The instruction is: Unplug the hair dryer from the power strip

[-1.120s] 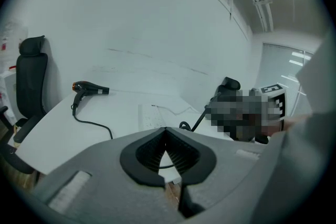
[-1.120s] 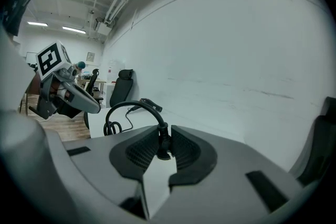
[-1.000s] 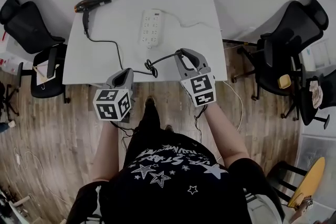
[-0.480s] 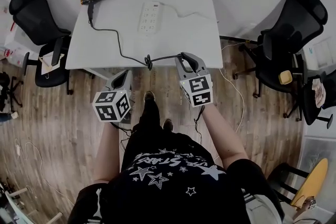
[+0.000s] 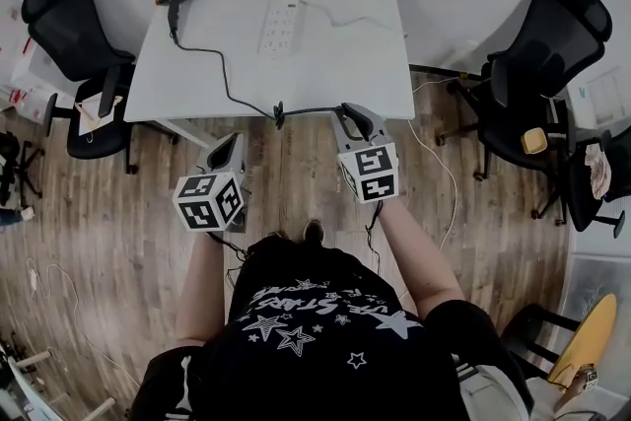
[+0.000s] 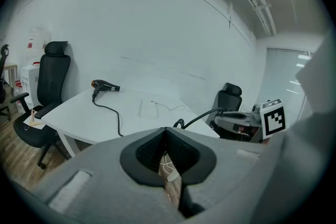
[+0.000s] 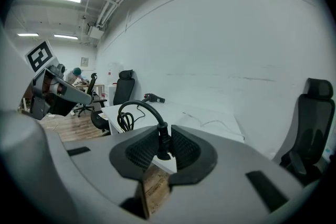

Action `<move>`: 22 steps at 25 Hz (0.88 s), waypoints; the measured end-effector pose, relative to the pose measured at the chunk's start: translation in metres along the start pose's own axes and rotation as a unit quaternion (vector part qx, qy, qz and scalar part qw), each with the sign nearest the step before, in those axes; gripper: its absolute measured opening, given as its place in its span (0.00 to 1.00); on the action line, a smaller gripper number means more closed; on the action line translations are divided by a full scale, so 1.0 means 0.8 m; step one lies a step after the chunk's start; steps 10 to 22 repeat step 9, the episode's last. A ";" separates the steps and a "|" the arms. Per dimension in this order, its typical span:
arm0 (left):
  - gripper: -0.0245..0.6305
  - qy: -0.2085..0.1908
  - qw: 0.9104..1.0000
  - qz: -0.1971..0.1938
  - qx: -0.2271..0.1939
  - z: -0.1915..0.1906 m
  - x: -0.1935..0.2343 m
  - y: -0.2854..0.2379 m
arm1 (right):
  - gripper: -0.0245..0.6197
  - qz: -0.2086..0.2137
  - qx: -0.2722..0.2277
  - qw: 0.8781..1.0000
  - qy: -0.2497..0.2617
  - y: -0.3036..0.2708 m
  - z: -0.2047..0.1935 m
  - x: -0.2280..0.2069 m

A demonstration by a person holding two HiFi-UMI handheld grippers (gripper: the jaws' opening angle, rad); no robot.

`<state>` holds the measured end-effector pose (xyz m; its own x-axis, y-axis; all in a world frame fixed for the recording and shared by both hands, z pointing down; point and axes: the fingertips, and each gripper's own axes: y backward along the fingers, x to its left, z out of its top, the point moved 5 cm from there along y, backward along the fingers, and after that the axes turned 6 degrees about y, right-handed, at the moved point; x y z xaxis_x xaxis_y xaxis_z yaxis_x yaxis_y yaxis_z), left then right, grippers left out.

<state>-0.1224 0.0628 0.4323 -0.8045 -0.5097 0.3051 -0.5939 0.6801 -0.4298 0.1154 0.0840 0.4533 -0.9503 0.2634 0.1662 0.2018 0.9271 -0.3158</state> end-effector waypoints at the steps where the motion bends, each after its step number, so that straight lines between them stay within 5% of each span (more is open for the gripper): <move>1: 0.05 0.001 1.000 -0.001 0.001 -0.002 0.000 0.001 | 0.16 -0.003 0.001 1.000 0.000 0.001 -0.001 0.000; 22: 0.05 0.017 1.000 -0.013 0.010 -0.018 0.021 0.016 | 0.16 -0.013 0.009 1.000 0.001 0.004 -0.001 0.020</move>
